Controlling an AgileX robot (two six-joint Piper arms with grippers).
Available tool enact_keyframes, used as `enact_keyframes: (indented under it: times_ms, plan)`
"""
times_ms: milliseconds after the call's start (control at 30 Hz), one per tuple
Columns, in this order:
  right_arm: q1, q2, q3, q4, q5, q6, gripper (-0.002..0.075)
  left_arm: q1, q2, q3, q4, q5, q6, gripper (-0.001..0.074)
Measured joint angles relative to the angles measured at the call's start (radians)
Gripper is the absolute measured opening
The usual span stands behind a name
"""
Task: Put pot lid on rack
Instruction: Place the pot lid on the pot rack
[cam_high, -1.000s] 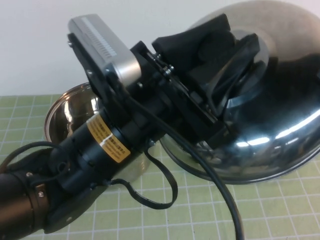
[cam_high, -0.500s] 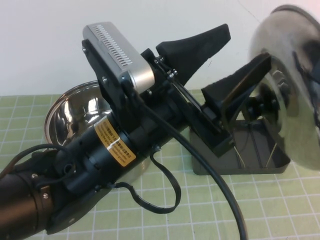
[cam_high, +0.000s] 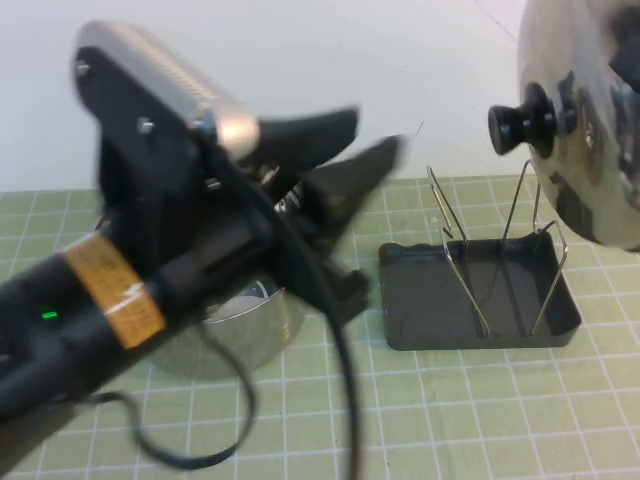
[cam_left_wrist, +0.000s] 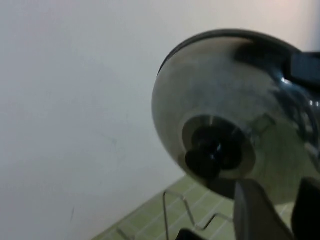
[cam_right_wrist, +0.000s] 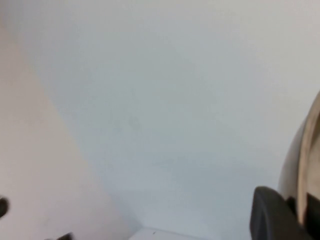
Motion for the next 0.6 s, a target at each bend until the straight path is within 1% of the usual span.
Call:
enact_keyframes:
  times_ms: [33,67,133,167,267,367,600]
  plan:
    - [0.000,0.026,-0.018,0.002,0.000,-0.006,0.0027,0.000,-0.023,0.000,0.000,0.069,-0.005,0.0173]
    - [0.005,0.060,-0.036,0.009,0.000,-0.010,0.0027,0.000,-0.043,0.000,0.000,0.134,-0.007,0.0113]
    - [0.023,0.121,-0.068,0.018,0.007,-0.017,0.0027,0.000,-0.073,0.000,0.000,0.237,-0.009,0.0053]
    - [0.038,0.154,-0.084,0.023,0.010,-0.024,0.0027,0.000,-0.088,0.000,0.000,0.287,-0.009,0.0034]
    - [0.096,0.241,-0.119,0.028,0.014,-0.074,0.0027,0.000,-0.110,0.000,-0.004,0.382,-0.009,0.0012]
    - [0.138,0.306,-0.142,0.034,0.012,-0.123,0.0027,0.000,-0.114,0.000,-0.012,0.433,-0.013,0.0004]
    - [0.145,0.427,-0.145,0.066,0.014,-0.161,0.0027,0.000,-0.114,0.010,-0.064,0.490,-0.020,0.0002]
